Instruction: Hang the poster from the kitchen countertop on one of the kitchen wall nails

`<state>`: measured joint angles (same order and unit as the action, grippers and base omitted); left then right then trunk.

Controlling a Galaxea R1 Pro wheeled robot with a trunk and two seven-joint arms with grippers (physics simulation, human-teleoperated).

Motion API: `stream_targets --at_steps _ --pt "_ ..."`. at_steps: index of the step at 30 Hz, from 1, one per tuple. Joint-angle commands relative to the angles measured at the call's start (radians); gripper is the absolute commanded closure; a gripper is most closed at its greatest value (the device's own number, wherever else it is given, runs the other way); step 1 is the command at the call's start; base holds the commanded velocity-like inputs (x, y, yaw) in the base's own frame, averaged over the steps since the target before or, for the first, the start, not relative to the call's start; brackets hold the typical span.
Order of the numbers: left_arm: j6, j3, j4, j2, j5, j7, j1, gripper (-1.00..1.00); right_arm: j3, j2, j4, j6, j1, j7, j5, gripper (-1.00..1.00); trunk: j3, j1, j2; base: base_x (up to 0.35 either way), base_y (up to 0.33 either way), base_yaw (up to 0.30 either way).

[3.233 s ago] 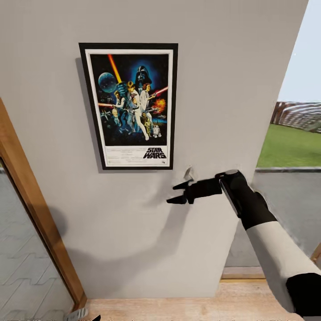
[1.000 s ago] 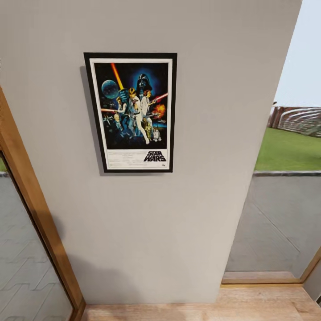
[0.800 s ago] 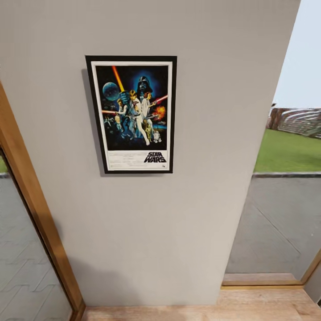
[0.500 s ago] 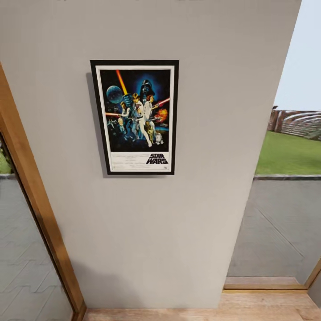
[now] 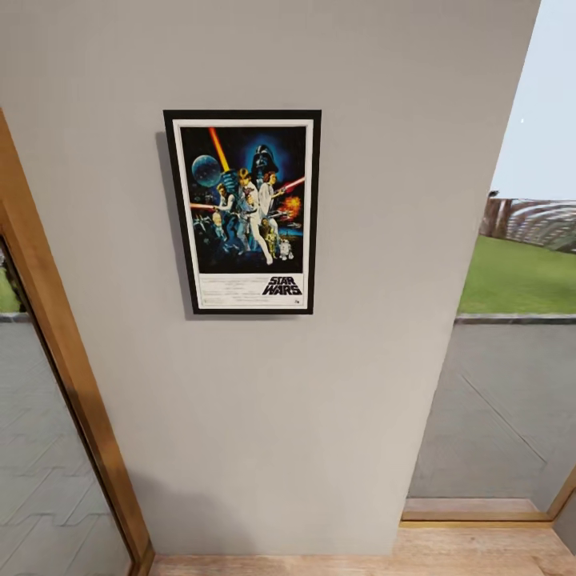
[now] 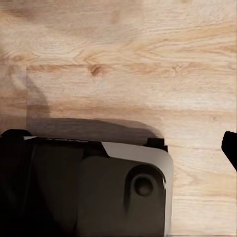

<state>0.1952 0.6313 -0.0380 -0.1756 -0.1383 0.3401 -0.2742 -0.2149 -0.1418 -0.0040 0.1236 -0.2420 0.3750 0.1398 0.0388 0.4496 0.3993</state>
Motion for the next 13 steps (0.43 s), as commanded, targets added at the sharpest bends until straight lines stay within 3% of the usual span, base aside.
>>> stream_targets --at_steps 1,13 --pt "0.004 0.009 0.001 0.000 -0.010 0.002 0.000 -1.00 -0.009 0.000 0.004 0.004 0.000 0.002 0.010 -1.00 0.000 0.000 0.001 0.000 0.000 0.000" --pt "0.004 0.009 0.001 0.000 -0.010 0.002 0.000 -1.00 -0.009 0.001 0.018 0.004 0.000 0.002 0.010 -1.00 0.000 0.000 0.001 0.000 0.000 0.000"
